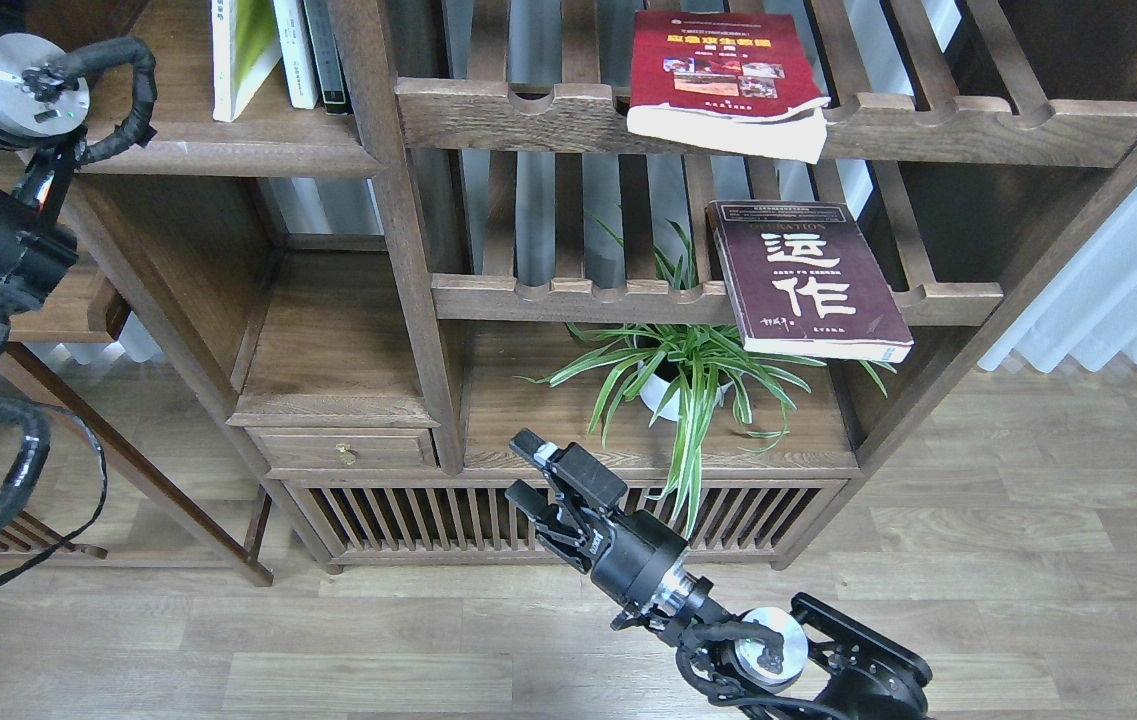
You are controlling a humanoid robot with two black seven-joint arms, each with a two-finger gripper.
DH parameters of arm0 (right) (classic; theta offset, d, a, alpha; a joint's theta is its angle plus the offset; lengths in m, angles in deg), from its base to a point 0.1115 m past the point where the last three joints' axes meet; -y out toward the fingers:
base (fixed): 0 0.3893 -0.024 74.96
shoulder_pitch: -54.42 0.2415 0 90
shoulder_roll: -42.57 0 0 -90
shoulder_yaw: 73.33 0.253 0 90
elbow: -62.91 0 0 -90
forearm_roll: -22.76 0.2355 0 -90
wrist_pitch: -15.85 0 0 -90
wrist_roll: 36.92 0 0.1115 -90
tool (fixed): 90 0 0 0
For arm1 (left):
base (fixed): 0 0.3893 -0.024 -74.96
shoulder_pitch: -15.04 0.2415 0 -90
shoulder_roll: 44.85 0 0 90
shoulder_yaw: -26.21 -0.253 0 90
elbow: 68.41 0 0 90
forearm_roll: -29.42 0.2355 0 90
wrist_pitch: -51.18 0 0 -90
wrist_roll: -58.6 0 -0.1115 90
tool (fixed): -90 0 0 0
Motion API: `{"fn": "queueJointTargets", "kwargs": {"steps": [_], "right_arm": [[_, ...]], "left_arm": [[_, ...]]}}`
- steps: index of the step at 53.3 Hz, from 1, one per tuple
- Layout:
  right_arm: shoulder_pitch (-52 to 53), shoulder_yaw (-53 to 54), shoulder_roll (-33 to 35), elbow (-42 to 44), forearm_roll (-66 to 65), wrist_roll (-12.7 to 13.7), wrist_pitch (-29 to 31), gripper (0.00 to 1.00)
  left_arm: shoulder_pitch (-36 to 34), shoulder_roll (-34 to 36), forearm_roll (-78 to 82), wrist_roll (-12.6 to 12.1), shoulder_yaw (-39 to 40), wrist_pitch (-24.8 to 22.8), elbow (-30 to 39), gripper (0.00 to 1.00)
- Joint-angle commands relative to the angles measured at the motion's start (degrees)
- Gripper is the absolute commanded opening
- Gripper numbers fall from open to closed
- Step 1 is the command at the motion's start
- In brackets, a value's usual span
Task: Organize books on shelf
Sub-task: 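Withdraw the left arm and reach the right gripper toward the dark red book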
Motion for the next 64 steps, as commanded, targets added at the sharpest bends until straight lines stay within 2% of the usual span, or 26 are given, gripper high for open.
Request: {"fn": "queueJointTargets", "kwargs": {"steps": [1,10,22,38,54,60,64], "right_arm": [[-0.2,1.0,0.0,-1.4,0.0,0.0,0.0,0.98],[-0.4,2.0,0.0,-2.0,0.0,0.0,0.0,0.98],[-0.4,3.2,0.0,-2.3,0.0,0.0,0.0,0.98],[-0.7,3.1,0.0,-2.3,-0.1,0.0,0.0,0.98],[-0.7,3.6,0.0,-2.5,-0.1,0.0,0.0,0.98],[-0.7,4.9,0.0,-2.5,-0.1,0.0,0.0,0.98],[-0.7,6.1,0.0,-3.7,-0.1,0.0,0.0,0.98]], "left_arm": [[5.9,2.8,-1.8,-1.0,0.8,-0.5,5.8,0.99],[12.6,3.4,-1.8,-1.0,3.8,-0.5,13.7,0.99],[17.0,2.9,-1.8,-1.0,3.9,0.0,23.3,0.99],[19.9,3.1,-1.6,-1.6,3.9,0.0,29.5,0.99],[25.9,3.3,-1.4,-4.0,4.9,-0.6,36.6,0.99],[26.4,2.9,-1.4,-4.1,4.9,-2.1,36.7,0.99],[26.8,2.9,-1.5,-4.1,4.9,-5.7,36.7,0.99]]}}
